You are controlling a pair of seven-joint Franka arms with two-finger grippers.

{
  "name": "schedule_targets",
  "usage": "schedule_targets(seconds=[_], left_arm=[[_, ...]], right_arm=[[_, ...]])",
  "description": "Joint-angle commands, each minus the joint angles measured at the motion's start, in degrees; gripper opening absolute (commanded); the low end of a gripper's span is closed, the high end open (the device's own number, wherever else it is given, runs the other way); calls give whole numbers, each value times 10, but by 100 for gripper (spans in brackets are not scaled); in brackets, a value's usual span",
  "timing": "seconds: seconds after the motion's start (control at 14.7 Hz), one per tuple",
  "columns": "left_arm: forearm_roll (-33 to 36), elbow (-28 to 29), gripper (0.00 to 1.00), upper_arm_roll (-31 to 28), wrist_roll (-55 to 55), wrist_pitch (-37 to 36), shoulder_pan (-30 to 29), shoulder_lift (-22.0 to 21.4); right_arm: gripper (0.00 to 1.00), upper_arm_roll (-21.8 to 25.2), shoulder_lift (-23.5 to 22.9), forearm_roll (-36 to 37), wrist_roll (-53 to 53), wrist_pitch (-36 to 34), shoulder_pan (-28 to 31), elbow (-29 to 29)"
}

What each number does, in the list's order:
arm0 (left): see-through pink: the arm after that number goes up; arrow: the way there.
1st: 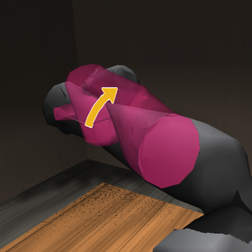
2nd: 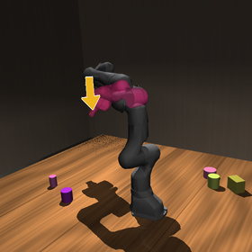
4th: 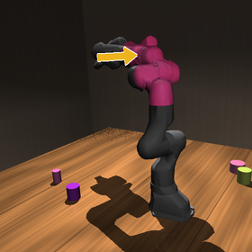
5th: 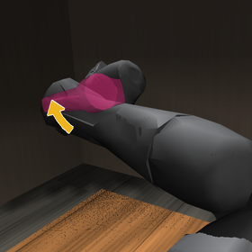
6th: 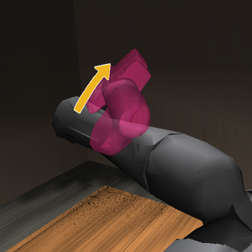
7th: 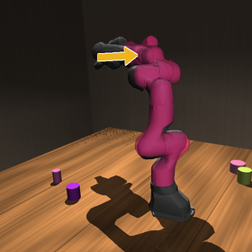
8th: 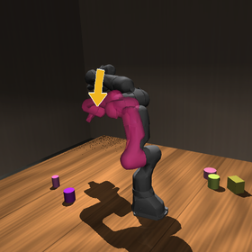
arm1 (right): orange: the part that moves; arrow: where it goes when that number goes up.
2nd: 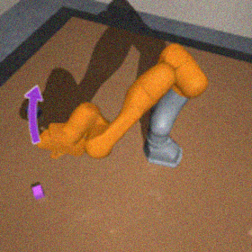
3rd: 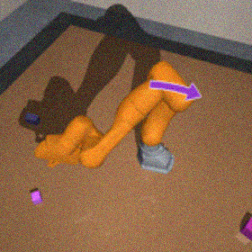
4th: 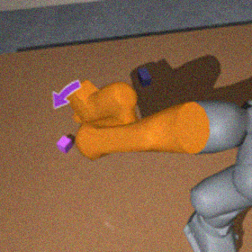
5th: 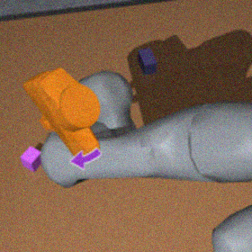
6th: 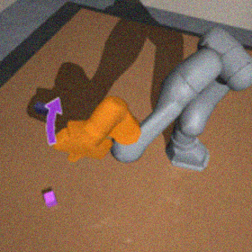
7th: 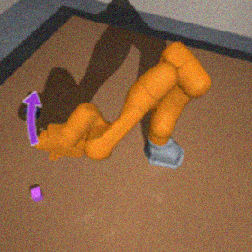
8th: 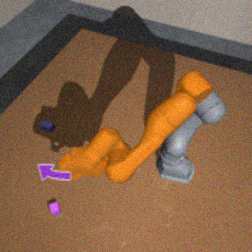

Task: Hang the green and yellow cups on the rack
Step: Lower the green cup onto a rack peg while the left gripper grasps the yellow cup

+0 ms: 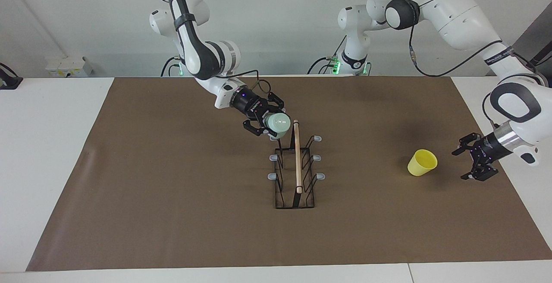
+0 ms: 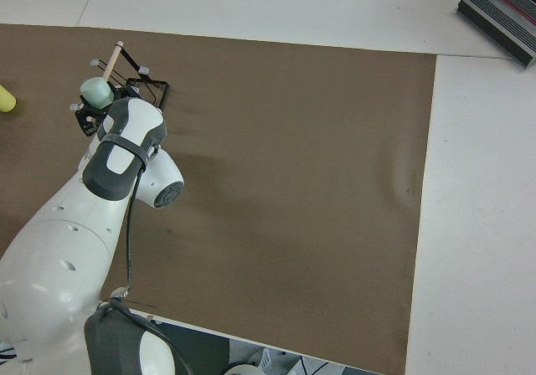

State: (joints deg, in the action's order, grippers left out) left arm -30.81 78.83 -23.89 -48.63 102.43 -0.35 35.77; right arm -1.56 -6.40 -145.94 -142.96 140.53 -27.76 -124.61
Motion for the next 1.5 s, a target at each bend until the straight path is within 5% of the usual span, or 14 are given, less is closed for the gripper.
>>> schedule_targets(seconds=[0.0, 0.82, 1.29, 1.36, 1.43], left_arm=[[-27, 68, 100, -12, -21, 10, 13, -41], [-340, 364, 100, -32, -42, 137, 22, -148], [-488, 425, 100, -27, -43, 217, 70, -162], [-505, 425, 100, -28, -44, 223, 71, -159], [-510, 425, 100, -27, -44, 233, 71, -159]], right_arm=[[0, 1, -7, -47, -39, -12, 0, -5], [0, 1, -63, -55, -98, -70, 3, -1], [0, 1, -70, -57, -130, -61, 4, -5], [21, 1, -72, -57, -130, -59, 4, -5], [92, 1, -72, -57, -131, -59, 4, -5]])
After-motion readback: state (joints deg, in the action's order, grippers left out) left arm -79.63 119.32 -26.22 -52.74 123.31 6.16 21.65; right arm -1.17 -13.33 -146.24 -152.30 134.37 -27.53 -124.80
